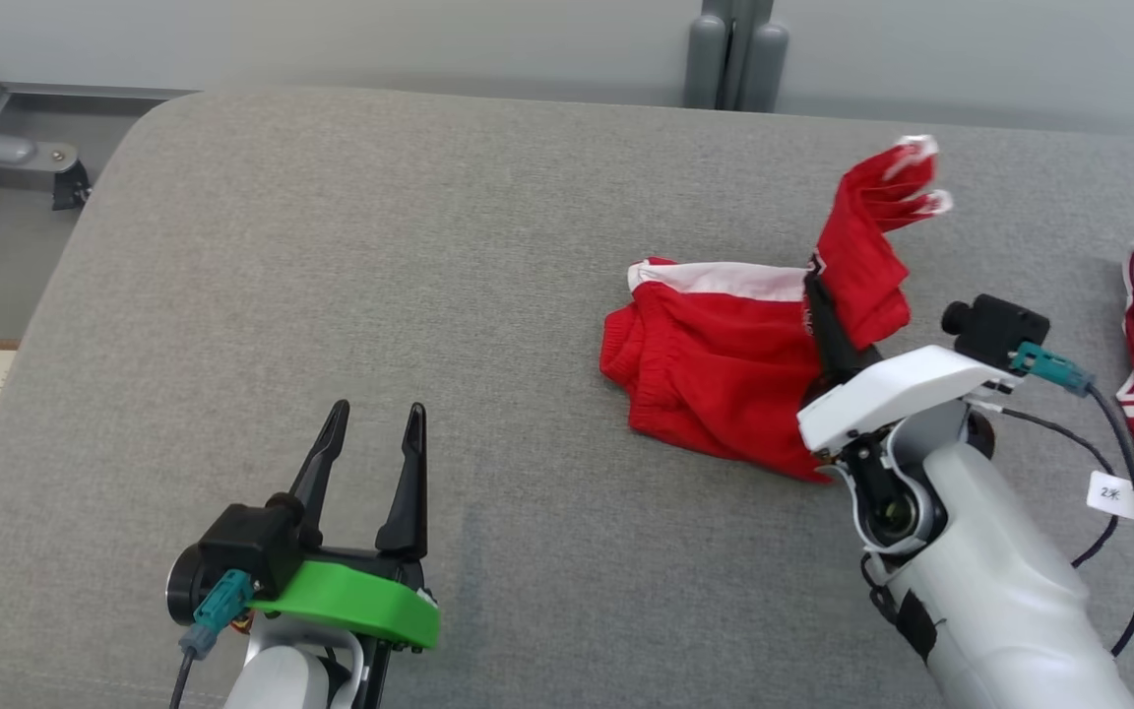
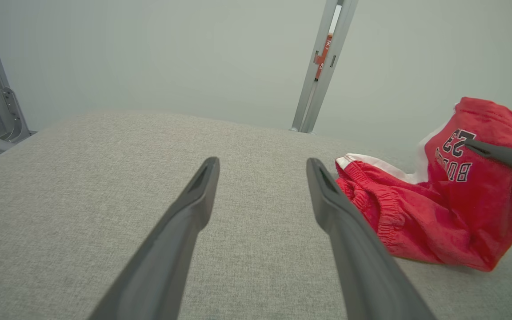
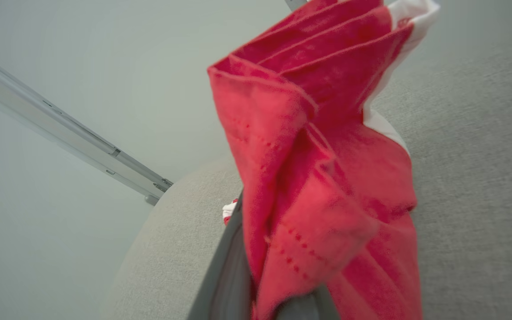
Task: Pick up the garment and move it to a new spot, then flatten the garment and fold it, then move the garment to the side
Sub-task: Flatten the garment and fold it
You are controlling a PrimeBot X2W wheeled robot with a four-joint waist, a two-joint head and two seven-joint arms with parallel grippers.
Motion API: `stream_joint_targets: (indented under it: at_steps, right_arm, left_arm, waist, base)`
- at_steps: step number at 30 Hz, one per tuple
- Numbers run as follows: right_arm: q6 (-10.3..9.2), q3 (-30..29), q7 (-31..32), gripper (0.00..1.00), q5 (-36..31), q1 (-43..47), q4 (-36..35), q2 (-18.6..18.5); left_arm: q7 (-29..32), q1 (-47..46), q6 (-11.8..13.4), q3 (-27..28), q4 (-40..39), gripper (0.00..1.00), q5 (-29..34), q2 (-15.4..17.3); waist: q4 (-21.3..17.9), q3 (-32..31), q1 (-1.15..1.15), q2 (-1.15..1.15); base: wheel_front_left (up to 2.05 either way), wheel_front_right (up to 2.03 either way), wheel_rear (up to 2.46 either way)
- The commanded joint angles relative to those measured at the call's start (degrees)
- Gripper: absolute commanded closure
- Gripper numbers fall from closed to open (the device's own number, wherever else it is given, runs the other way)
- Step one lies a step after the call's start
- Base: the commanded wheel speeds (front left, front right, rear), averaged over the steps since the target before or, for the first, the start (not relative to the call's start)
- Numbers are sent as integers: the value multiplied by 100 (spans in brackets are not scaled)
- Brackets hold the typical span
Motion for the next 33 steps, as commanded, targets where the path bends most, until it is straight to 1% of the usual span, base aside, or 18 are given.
stream_joint_targets:
  at_steps: [1,8,12,13,14,22,25,28,31,33]
  right_arm:
    - [-1,116,45,100,56,84,-83,16]
    - [0,554,183,100,68,158,-150,42]
    - [0,790,219,100,-118,106,-11,10]
    - [0,841,184,62,-166,77,-1,3]
    - [0,958,128,0,-243,19,30,-6]
    - [-1,1715,183,0,-649,-195,224,-80]
    - [-1,1952,334,0,-647,-224,373,-63]
    - [0,2203,615,0,-578,-192,516,-34]
    - [-1,2438,763,0,-453,-203,460,-30]
    - [-1,2464,706,0,-368,-291,370,-68]
  left_arm:
    - [-13,81,21,1,-6,0,-40,11]
    - [-13,110,50,-3,-7,0,-88,11]
    - [-13,122,55,-23,4,0,-119,10]
    - [-13,123,60,-27,5,0,-129,10]
    - [-13,118,76,-38,6,0,-152,10]
    - [-13,30,107,-58,-22,0,-197,10]
    - [-13,0,115,-46,-26,0,-213,10]
    - [-13,-20,125,-33,-27,0,-224,10]
    - [-13,-20,142,6,-17,0,-221,10]
    - [-13,-44,139,16,-17,0,-195,8]
  waist:
    - [109,-47,0,0]
    - [352,-39,0,0]
    - [462,-9,0,0]
    - [481,-2,0,0]
    - [515,12,0,0]
    - [607,85,0,0]
    - [623,111,0,0]
    - [620,127,0,0]
    - [559,132,0,0]
    - [484,133,0,0]
  base:
    - [0,0,0]
    - [0,0,0]
    - [0,0,0]
    - [0,0,0]
    - [0,0,0]
    - [0,0,0]
    - [0,0,0]
    - [0,0,0]
    - [0,0,0]
    - [0,0,0]
